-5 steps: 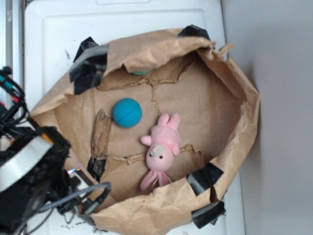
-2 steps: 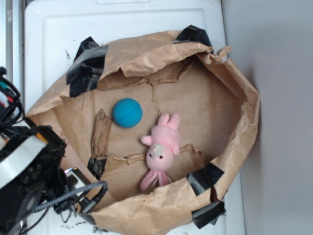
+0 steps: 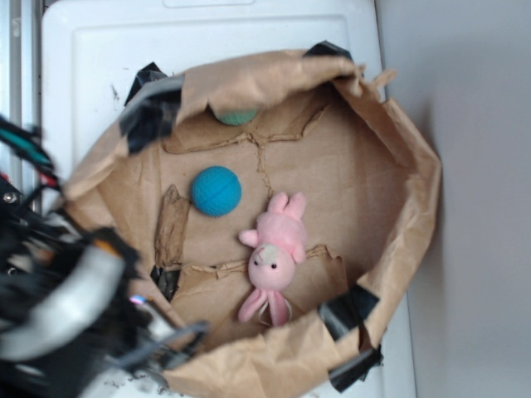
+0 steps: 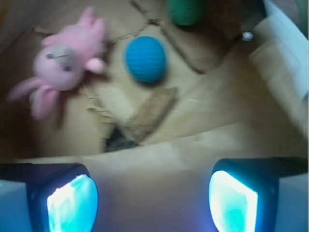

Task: Grab the pink bunny.

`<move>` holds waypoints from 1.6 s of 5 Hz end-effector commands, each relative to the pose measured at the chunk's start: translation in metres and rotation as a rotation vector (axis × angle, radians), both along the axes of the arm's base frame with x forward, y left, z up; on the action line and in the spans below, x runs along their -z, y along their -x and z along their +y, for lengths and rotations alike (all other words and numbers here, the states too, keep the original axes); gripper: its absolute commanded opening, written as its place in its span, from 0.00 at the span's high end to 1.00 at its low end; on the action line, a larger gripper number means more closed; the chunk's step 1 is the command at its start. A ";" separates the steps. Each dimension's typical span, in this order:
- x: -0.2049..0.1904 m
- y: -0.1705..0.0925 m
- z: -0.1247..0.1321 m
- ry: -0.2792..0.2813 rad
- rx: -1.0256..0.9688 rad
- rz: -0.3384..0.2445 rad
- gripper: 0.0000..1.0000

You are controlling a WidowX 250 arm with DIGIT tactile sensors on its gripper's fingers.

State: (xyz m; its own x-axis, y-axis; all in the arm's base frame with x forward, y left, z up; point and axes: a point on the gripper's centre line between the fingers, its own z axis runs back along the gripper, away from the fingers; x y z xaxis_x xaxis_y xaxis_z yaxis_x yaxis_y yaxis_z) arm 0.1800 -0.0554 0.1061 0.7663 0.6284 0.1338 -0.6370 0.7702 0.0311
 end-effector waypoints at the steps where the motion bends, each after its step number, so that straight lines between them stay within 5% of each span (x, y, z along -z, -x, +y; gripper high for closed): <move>1: -0.025 -0.072 -0.004 0.068 -0.082 -0.031 0.00; 3: -0.025 -0.072 -0.004 0.068 -0.082 -0.031 0.00; 6: 0.004 -0.093 0.020 0.133 -0.096 -0.130 0.00; 8: 0.023 -0.094 0.012 0.122 -0.101 -0.149 0.00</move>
State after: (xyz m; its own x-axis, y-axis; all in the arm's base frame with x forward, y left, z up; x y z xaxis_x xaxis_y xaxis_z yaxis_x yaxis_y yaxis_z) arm 0.2690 -0.0435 0.0740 0.6731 0.7257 0.1426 -0.7153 0.6878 -0.1240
